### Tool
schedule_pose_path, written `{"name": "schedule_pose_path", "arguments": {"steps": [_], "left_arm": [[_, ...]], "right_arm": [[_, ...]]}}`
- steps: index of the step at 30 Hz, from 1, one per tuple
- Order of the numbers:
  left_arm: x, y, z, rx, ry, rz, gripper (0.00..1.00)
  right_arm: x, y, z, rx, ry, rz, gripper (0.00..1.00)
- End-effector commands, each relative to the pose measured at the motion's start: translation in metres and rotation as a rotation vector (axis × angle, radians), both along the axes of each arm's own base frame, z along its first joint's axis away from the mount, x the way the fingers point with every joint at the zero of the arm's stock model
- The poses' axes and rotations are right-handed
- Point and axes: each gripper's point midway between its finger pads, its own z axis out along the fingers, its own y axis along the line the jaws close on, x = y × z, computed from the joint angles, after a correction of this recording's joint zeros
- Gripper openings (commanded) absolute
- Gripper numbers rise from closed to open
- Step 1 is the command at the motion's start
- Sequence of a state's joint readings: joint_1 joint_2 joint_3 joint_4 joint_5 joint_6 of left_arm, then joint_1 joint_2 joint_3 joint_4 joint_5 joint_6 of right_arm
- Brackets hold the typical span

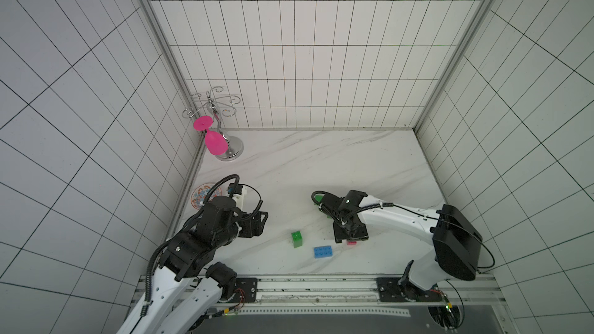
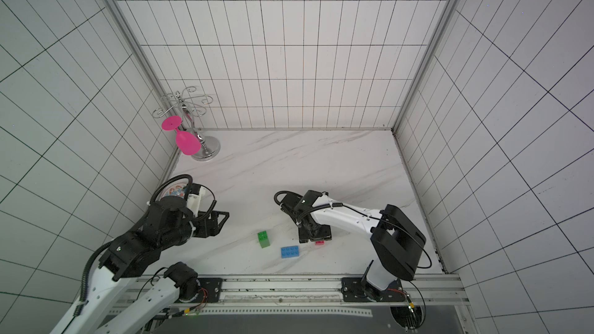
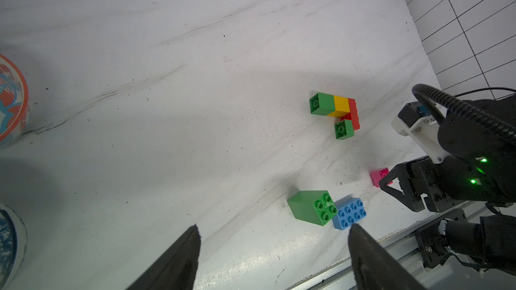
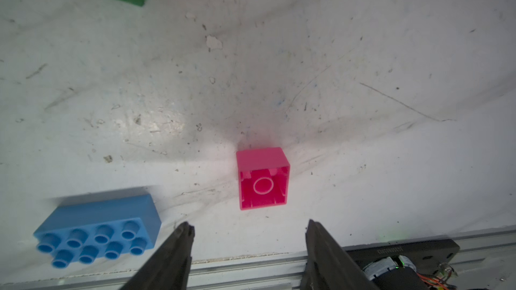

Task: Assemble the letter r with lego
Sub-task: Adjust the lego brick at the center of the board.

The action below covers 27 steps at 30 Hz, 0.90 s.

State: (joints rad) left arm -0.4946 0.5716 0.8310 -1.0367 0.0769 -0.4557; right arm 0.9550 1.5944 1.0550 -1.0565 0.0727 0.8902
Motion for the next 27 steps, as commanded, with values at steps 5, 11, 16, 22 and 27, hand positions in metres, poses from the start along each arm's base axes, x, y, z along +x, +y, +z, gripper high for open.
{"name": "schedule_pose_path", "arguments": {"steps": [5,11,16,22,27], "left_arm": [[0.001,0.001,-0.001,0.002,-0.002,0.004,0.83],[0.001,0.0,-0.003,-0.003,0.003,0.003,0.84],[0.0,0.001,-0.004,0.007,0.005,0.004,0.84],[0.0,0.001,-0.005,0.009,0.007,0.004,0.83],[0.001,0.001,-0.007,0.008,0.012,0.004,0.84]], "right_arm": [[0.005,-0.009,-0.001,-0.084,-0.003,0.008,0.63],[0.009,-0.004,-0.012,-0.092,0.017,0.021,0.6],[0.008,-0.002,-0.024,-0.095,0.04,0.018,0.56],[0.008,0.0,-0.029,-0.084,0.044,0.012,0.46],[0.01,-0.002,-0.032,-0.095,0.062,0.055,0.39]]}}
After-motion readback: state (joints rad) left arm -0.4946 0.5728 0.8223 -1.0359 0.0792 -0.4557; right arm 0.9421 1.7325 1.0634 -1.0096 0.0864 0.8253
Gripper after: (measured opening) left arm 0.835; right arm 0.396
